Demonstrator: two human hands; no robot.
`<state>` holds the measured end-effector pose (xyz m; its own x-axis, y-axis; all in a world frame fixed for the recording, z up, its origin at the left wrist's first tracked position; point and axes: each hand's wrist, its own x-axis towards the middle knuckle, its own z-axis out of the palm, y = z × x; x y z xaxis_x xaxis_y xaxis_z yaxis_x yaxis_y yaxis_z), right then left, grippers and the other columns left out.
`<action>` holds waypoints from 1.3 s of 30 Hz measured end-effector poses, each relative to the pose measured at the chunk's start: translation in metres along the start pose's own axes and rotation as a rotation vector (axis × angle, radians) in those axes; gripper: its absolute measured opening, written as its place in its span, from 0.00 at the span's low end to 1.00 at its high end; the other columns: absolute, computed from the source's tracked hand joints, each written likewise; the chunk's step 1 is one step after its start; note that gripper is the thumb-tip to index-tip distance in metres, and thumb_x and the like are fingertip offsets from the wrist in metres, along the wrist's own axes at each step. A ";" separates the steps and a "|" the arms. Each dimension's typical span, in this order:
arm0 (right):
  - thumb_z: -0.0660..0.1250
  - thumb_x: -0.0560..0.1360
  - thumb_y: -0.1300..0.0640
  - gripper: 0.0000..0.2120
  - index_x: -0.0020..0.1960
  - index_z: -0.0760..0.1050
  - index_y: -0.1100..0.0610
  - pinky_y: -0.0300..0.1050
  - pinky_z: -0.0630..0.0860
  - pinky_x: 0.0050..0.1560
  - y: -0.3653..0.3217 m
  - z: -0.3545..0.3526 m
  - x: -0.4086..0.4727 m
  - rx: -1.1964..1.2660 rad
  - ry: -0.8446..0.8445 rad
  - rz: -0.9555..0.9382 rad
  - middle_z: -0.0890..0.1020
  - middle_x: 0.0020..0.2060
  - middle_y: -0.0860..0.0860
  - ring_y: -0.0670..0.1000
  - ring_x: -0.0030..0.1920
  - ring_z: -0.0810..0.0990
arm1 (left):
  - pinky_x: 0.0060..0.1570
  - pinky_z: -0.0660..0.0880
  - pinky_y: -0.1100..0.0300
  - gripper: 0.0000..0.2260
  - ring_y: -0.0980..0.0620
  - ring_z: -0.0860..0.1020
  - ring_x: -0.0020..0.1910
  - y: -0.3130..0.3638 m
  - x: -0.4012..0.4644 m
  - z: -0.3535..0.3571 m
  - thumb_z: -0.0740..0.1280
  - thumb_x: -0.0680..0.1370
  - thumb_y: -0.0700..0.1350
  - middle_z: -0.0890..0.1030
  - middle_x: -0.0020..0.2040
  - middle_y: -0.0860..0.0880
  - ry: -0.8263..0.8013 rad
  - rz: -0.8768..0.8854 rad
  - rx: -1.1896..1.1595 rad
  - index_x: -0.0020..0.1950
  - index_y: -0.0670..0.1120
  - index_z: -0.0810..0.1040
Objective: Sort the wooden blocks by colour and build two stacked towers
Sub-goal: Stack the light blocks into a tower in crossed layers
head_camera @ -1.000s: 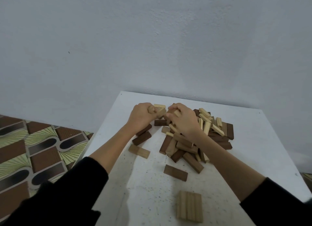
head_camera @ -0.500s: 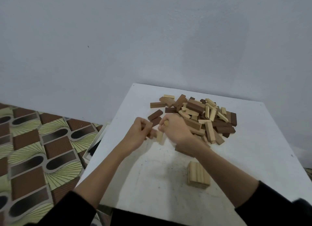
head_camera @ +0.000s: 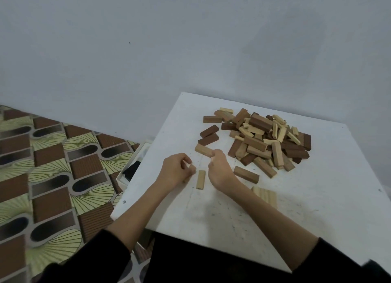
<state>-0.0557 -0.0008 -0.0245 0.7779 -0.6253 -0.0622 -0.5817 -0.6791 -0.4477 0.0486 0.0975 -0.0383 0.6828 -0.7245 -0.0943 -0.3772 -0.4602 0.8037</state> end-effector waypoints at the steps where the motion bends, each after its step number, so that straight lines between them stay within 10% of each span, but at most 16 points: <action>1: 0.54 0.79 0.61 0.06 0.54 0.67 0.58 0.37 0.63 0.33 0.002 0.002 -0.002 -0.005 0.027 0.056 0.70 0.43 0.55 0.49 0.37 0.69 | 0.36 0.69 0.66 0.07 0.54 0.73 0.35 0.000 -0.001 0.001 0.74 0.72 0.41 0.78 0.36 0.47 -0.001 0.012 0.010 0.47 0.43 0.79; 23: 0.68 0.75 0.61 0.04 0.49 0.77 0.60 0.41 0.79 0.41 0.011 0.011 -0.020 0.370 0.096 0.282 0.76 0.52 0.55 0.54 0.43 0.81 | 0.37 0.69 0.77 0.18 0.59 0.72 0.37 0.001 -0.018 0.013 0.71 0.71 0.37 0.77 0.48 0.48 -0.014 0.062 -0.047 0.59 0.40 0.75; 29: 0.60 0.77 0.66 0.11 0.58 0.76 0.63 0.47 0.79 0.49 0.011 0.012 -0.026 0.366 0.104 0.229 0.74 0.53 0.55 0.57 0.49 0.79 | 0.54 0.68 0.62 0.38 0.52 0.65 0.56 0.003 -0.022 0.028 0.79 0.64 0.50 0.70 0.58 0.48 -0.086 0.167 0.122 0.69 0.45 0.66; 39: 0.57 0.75 0.69 0.13 0.57 0.74 0.62 0.38 0.67 0.45 0.018 0.012 -0.033 0.375 0.145 0.199 0.76 0.50 0.56 0.50 0.47 0.72 | 0.57 0.68 0.60 0.33 0.53 0.65 0.60 0.004 -0.012 0.021 0.70 0.70 0.37 0.73 0.57 0.54 -0.256 0.298 0.121 0.73 0.48 0.62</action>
<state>-0.0888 0.0118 -0.0411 0.6026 -0.7953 -0.0663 -0.5698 -0.3706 -0.7335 0.0256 0.0937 -0.0461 0.3607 -0.9324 -0.0231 -0.6161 -0.2568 0.7446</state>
